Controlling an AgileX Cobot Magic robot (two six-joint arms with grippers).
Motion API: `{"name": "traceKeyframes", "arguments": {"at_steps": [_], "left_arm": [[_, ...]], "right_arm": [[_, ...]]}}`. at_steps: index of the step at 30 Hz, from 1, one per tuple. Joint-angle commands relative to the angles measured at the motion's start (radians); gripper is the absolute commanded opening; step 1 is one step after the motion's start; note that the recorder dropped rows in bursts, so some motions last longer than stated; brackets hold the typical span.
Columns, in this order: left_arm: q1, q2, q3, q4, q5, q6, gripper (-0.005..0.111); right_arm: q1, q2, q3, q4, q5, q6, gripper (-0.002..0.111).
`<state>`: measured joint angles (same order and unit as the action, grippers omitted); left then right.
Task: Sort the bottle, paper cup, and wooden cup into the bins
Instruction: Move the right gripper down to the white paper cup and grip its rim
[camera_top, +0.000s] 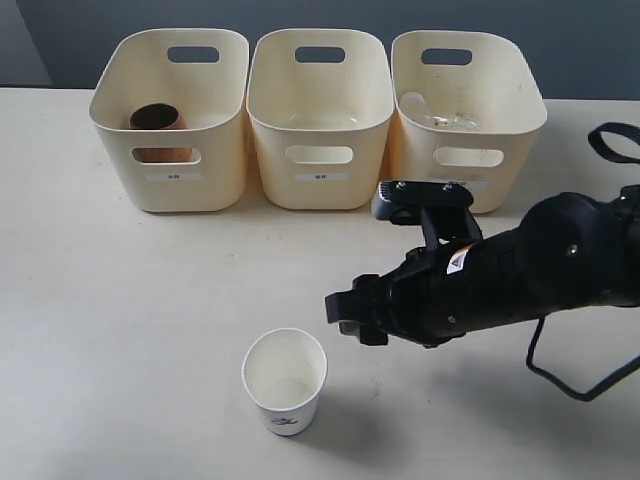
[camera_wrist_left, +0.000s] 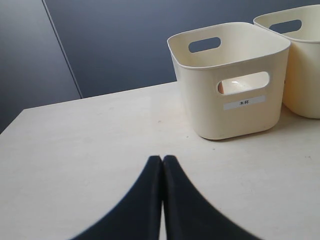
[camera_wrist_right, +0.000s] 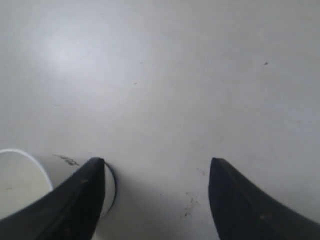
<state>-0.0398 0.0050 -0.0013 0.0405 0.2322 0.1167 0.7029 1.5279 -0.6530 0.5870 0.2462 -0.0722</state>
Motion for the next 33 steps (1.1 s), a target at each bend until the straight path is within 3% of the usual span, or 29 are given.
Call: {"name": "traceKeyframes", "arguments": {"at_steps": [1, 6, 33], "left_arm": [[-0.003, -0.005, 0.001, -0.001, -0.001, -0.002, 0.000], [-0.003, -0.005, 0.001, -0.001, -0.001, -0.002, 0.000], [-0.003, -0.005, 0.001, -0.001, -0.001, -0.002, 0.000]], "right_arm": [[0.048, -0.059, -0.027, 0.089, 0.018, -0.104, 0.058], [0.114, -0.080, -0.044, 0.091, 0.000, -0.114, 0.058], [0.171, 0.022, -0.044, 0.121, -0.009, -0.112, 0.058]]}}
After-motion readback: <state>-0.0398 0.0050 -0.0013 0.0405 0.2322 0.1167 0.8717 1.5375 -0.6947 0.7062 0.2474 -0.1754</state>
